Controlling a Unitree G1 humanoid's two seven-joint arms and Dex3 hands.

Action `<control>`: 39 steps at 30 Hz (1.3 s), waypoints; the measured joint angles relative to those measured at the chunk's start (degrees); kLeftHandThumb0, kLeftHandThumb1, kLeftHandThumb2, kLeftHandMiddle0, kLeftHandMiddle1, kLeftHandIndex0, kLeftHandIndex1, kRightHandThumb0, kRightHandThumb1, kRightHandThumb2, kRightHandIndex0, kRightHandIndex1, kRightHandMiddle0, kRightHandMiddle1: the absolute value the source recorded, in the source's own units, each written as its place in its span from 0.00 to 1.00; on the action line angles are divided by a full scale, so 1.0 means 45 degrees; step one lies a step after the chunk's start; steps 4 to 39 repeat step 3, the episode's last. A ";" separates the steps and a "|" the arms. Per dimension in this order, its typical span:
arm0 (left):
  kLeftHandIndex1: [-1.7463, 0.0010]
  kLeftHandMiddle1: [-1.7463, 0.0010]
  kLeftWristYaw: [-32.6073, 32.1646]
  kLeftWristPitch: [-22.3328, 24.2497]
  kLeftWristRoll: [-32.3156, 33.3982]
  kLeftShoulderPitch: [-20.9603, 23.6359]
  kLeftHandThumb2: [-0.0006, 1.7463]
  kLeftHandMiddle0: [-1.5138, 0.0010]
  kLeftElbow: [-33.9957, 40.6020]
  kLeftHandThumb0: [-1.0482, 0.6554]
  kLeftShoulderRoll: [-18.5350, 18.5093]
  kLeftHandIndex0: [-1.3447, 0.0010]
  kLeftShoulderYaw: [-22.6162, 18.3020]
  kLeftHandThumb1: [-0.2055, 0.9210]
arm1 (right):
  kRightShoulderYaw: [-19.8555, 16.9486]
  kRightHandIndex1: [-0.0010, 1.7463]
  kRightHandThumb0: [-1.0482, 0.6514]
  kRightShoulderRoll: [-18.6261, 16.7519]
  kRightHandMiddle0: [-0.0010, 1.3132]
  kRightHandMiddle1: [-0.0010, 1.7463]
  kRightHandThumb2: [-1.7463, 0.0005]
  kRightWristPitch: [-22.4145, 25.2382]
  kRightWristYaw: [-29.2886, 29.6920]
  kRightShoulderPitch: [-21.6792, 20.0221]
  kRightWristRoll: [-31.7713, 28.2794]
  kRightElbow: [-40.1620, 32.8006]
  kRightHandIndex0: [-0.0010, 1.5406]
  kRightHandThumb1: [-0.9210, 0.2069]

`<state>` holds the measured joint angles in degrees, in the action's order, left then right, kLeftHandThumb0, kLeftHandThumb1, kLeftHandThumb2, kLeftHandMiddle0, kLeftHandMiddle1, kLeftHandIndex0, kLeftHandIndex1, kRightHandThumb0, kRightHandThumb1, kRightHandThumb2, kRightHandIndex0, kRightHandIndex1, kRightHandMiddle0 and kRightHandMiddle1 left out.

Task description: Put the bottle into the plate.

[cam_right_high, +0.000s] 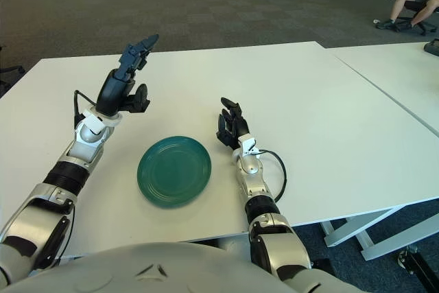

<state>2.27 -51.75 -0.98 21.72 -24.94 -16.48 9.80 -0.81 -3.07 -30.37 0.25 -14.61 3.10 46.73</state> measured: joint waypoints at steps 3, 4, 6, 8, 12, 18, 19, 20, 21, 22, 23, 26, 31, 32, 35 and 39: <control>0.72 0.99 -0.0206 0.0114 -0.0312 -0.0031 0.59 0.91 -0.0106 0.14 0.0203 1.00 -0.0417 1.00 | 0.0006 0.01 0.22 -0.0018 0.00 0.35 0.53 0.0001 0.0018 0.0036 0.0002 -0.0046 0.16 0.00; 0.72 0.99 -0.0206 0.0114 -0.0312 -0.0031 0.59 0.91 -0.0106 0.14 0.0203 1.00 -0.0417 1.00 | 0.0006 0.01 0.22 -0.0018 0.00 0.35 0.53 0.0001 0.0018 0.0036 0.0002 -0.0046 0.16 0.00; 0.72 0.99 -0.0206 0.0114 -0.0312 -0.0031 0.59 0.91 -0.0106 0.14 0.0203 1.00 -0.0417 1.00 | 0.0006 0.01 0.22 -0.0018 0.00 0.35 0.53 0.0001 0.0018 0.0036 0.0002 -0.0046 0.16 0.00; 0.72 0.99 -0.0206 0.0114 -0.0312 -0.0031 0.59 0.91 -0.0106 0.14 0.0203 1.00 -0.0417 1.00 | 0.0006 0.01 0.22 -0.0018 0.00 0.35 0.53 0.0001 0.0018 0.0036 0.0002 -0.0046 0.16 0.00; 0.72 0.99 -0.0206 0.0114 -0.0312 -0.0031 0.59 0.91 -0.0106 0.14 0.0203 1.00 -0.0417 1.00 | 0.0006 0.01 0.22 -0.0018 0.00 0.35 0.53 0.0001 0.0018 0.0036 0.0002 -0.0046 0.16 0.00; 0.72 0.99 -0.0206 0.0114 -0.0312 -0.0031 0.59 0.91 -0.0106 0.14 0.0203 1.00 -0.0417 1.00 | 0.0006 0.01 0.22 -0.0018 0.00 0.35 0.53 0.0001 0.0018 0.0036 0.0002 -0.0046 0.16 0.00; 0.72 0.99 -0.0206 0.0114 -0.0312 -0.0031 0.59 0.91 -0.0106 0.14 0.0203 1.00 -0.0417 1.00 | 0.0006 0.01 0.22 -0.0018 0.00 0.35 0.53 0.0001 0.0018 0.0036 0.0002 -0.0046 0.16 0.00; 0.72 0.99 -0.0206 0.0114 -0.0312 -0.0031 0.59 0.91 -0.0106 0.14 0.0203 1.00 -0.0417 1.00 | 0.0006 0.01 0.22 -0.0018 0.00 0.35 0.53 0.0001 0.0018 0.0036 0.0002 -0.0046 0.16 0.00; 0.72 0.99 -0.0206 0.0114 -0.0312 -0.0031 0.59 0.91 -0.0106 0.14 0.0203 1.00 -0.0417 1.00 | 0.0006 0.01 0.22 -0.0018 0.00 0.35 0.53 0.0001 0.0018 0.0036 0.0002 -0.0046 0.16 0.00; 0.72 0.99 -0.0206 0.0114 -0.0312 -0.0031 0.59 0.91 -0.0106 0.14 0.0203 1.00 -0.0417 1.00 | 0.0006 0.01 0.22 -0.0018 0.00 0.35 0.53 0.0001 0.0018 0.0036 0.0002 -0.0046 0.16 0.00; 0.72 0.99 -0.0206 0.0114 -0.0312 -0.0031 0.59 0.91 -0.0106 0.14 0.0203 1.00 -0.0417 1.00 | 0.0006 0.01 0.22 -0.0018 0.00 0.35 0.53 0.0001 0.0018 0.0036 0.0002 -0.0046 0.16 0.00; 0.72 0.99 -0.0206 0.0114 -0.0312 -0.0031 0.59 0.91 -0.0106 0.14 0.0203 1.00 -0.0417 1.00 | 0.0006 0.01 0.22 -0.0018 0.00 0.35 0.53 0.0001 0.0018 0.0036 0.0002 -0.0046 0.16 0.00; 0.72 0.99 -0.0206 0.0114 -0.0312 -0.0031 0.59 0.91 -0.0106 0.14 0.0203 1.00 -0.0417 1.00 | 0.0006 0.01 0.22 -0.0018 0.00 0.35 0.53 0.0001 0.0018 0.0036 0.0002 -0.0046 0.16 0.00; 0.72 0.99 -0.0206 0.0114 -0.0312 -0.0031 0.59 0.91 -0.0106 0.14 0.0203 1.00 -0.0417 1.00 | 0.0006 0.01 0.22 -0.0018 0.00 0.35 0.53 0.0001 0.0018 0.0036 0.0002 -0.0046 0.16 0.00; 0.72 0.99 -0.0206 0.0114 -0.0312 -0.0031 0.59 0.91 -0.0106 0.14 0.0203 1.00 -0.0417 1.00 | 0.0006 0.01 0.22 -0.0018 0.00 0.35 0.53 0.0001 0.0018 0.0036 0.0002 -0.0046 0.16 0.00; 0.72 0.99 -0.0206 0.0114 -0.0312 -0.0031 0.59 0.91 -0.0106 0.14 0.0203 1.00 -0.0417 1.00 | 0.0006 0.01 0.22 -0.0018 0.00 0.35 0.53 0.0001 0.0018 0.0036 0.0002 -0.0046 0.16 0.00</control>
